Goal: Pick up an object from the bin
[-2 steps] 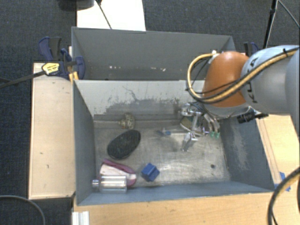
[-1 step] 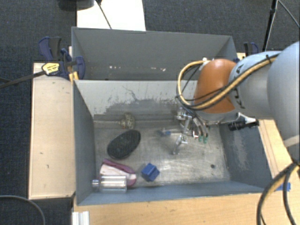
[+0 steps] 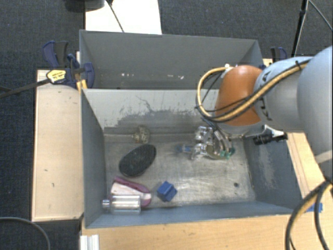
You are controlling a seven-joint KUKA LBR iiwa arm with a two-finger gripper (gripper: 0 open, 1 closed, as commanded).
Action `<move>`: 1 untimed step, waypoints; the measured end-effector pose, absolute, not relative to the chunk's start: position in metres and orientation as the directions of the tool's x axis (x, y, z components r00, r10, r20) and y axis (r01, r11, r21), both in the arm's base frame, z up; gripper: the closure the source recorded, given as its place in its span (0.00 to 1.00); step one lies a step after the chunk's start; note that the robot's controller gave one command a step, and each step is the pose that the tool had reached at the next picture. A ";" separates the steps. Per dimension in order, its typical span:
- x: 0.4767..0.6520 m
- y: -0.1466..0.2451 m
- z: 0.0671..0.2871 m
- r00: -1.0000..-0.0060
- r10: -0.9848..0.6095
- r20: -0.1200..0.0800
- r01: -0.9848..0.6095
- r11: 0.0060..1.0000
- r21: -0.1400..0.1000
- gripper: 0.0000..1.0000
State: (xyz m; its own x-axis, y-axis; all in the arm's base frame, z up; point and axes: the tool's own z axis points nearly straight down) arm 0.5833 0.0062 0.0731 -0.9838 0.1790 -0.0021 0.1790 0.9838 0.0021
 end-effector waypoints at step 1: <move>0.576 0.017 0.201 -0.980 0.198 -0.009 0.198 0.980 0.003 1.00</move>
Offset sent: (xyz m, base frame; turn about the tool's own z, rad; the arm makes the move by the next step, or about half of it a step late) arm -0.0088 0.0106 0.1226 0.0227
